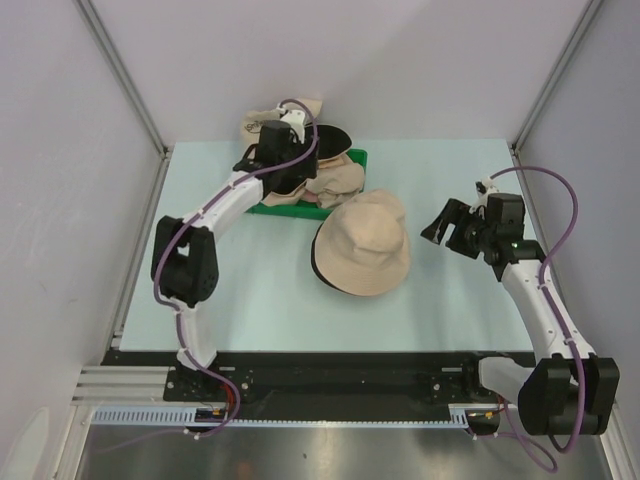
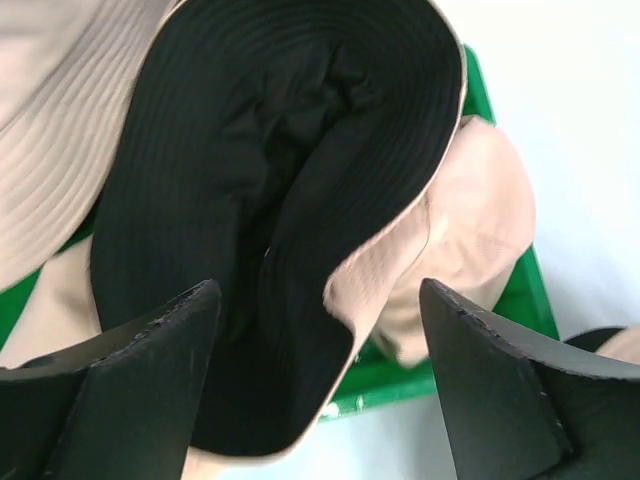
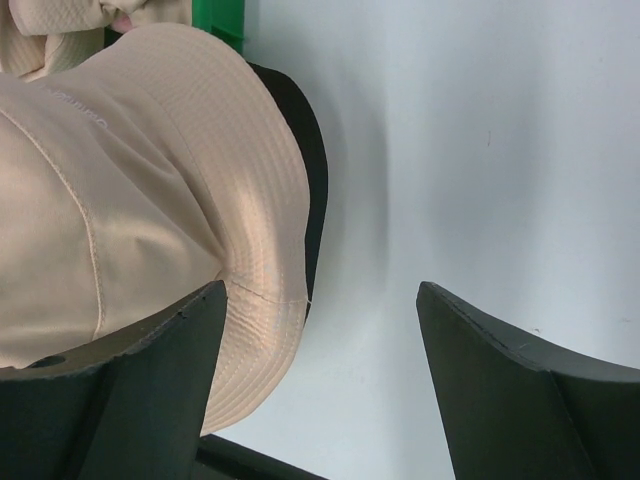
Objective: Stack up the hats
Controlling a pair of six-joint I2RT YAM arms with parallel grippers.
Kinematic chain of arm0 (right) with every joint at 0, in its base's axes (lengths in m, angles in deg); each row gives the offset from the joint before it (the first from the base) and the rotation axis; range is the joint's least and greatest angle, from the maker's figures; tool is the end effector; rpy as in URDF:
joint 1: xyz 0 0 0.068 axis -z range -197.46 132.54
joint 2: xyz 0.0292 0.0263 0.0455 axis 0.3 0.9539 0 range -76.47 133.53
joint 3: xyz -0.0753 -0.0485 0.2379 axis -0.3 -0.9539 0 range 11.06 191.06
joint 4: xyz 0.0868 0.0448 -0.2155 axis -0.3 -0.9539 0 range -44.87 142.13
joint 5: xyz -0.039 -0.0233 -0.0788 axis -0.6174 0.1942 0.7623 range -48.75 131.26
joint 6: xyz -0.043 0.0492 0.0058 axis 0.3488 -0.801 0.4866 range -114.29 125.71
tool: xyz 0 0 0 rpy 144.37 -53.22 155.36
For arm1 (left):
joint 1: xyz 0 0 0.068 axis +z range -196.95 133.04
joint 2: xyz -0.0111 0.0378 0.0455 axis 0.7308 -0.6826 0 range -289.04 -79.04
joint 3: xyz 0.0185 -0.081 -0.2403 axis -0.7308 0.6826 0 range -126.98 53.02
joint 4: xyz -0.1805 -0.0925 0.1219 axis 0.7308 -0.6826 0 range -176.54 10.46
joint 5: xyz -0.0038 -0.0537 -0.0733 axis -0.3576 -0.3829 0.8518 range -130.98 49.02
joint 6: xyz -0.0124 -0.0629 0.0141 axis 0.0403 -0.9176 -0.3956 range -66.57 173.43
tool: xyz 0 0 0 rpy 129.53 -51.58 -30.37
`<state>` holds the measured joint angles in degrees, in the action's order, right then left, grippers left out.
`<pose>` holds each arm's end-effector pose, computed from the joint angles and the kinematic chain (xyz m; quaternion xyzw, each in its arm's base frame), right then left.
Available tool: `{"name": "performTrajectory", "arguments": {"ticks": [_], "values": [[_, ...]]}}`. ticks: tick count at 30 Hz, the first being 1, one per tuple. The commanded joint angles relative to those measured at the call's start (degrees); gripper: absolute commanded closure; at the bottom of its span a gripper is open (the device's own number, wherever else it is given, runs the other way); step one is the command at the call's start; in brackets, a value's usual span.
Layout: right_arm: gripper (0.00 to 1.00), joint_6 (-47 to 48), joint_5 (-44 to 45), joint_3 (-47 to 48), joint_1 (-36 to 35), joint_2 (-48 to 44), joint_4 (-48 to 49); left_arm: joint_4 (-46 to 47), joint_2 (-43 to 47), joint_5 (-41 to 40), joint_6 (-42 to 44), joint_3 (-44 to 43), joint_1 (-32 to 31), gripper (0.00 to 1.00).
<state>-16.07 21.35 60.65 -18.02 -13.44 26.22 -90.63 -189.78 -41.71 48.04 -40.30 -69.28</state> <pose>0.2298 0.0197 0.2615 0.0913 0.8887 0.2349 0.3830 0.4105 -0.1679 0.2743 0.1234 0.8506 -0.1171 0.4976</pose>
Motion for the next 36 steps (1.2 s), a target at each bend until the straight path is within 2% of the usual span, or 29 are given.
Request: {"name": "performTrajectory", "arguments": {"ticks": [1, 8, 9, 11, 12, 16, 21, 25, 29, 33, 36], "values": [[0.18, -0.5, 0.9, 3.1, 0.1, 1.0, 0.4, -2.0, -5.3, 3.5, 0.6, -8.3, -0.2, 0.22], [0.18, -0.5, 1.4, 2.8, 0.1, 1.7, 0.9, -6.2, -8.7, 4.6, 0.4, -9.7, -0.2, 0.42], [0.18, -0.5, 1.3, 2.7, 0.1, 1.6, 1.1, -6.4, -8.7, 4.9, 0.5, -9.4, -0.2, 0.53], [0.18, -0.9, 1.2, 2.3, 0.1, 1.4, 2.3, -6.7, -7.6, 5.4, 0.3, -9.6, -0.3, 0.88], [0.18, -1.1, 0.9, 2.2, 0.1, 1.4, 2.6, -6.4, -6.6, 4.9, -0.4, -9.3, -0.2, 1.0], [0.18, -2.1, 0.1, 2.5, 0.1, 1.3, 4.5, -3.5, 0.4, 2.8, -1.9, -11.8, -0.2, 1.0], [0.18, -1.6, -0.3, 5.4, 0.1, 0.6, 4.5, -8.1, 6.5, 4.1, -1.8, -24.2, -0.2, 1.0], [0.18, -1.0, -1.0, 8.2, 0.1, 0.1, 3.8, -9.4, 11.9, 7.7, -3.7, -25.2, -0.2, 0.99], [0.18, -2.0, -3.5, 10.1, -0.2, -1.0, 5.3, -7.1, 18.1, 14.0, -10.7, -21.7, -0.3, 1.0], [0.18, -4.8, -8.5, 11.0, -1.3, -3.3, 11.4, 4.6, 25.0, 17.6, -18.5, -12.2, -1.7, 1.0], [0.18, -6.0, -8.8, 11.7, -2.3, -5.5, 13.1, 7.3, 26.5, 20.2, -24.0, -11.0, -3.9, 1.0]]}}
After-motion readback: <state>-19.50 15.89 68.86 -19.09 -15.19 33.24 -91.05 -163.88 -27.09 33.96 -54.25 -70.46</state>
